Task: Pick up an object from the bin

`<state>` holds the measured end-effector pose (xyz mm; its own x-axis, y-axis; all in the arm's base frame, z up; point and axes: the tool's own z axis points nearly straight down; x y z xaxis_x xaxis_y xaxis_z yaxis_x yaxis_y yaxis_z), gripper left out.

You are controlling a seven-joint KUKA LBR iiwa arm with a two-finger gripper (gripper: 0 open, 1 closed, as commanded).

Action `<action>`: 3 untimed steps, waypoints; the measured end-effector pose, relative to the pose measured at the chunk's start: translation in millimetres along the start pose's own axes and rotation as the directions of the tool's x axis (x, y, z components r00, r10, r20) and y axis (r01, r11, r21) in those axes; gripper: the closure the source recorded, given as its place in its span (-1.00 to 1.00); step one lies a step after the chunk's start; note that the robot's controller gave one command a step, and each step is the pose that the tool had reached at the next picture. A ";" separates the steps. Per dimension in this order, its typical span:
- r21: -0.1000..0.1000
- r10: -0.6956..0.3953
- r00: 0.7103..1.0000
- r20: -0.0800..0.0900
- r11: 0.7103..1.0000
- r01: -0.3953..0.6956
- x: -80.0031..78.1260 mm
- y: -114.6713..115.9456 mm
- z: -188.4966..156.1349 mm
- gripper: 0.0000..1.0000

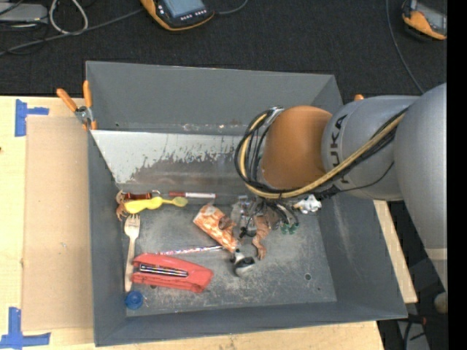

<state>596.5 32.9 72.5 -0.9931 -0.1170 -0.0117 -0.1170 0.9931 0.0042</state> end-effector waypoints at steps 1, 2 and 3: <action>0.000 0.000 1.000 0.000 1.000 0.000 0.2 -0.2 -0.3 1.00; 0.000 -0.024 1.000 -0.008 1.000 0.024 6.4 -10.3 -67.5 1.00; 0.001 -0.251 0.968 0.004 0.968 0.251 -16.8 20.3 -58.3 1.00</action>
Offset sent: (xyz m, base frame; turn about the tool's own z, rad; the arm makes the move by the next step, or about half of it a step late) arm -0.0094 -0.0321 0.2035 -0.0658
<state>610.1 54.7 131.1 -0.9318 -0.3627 -0.0165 -0.3627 0.9319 -0.0001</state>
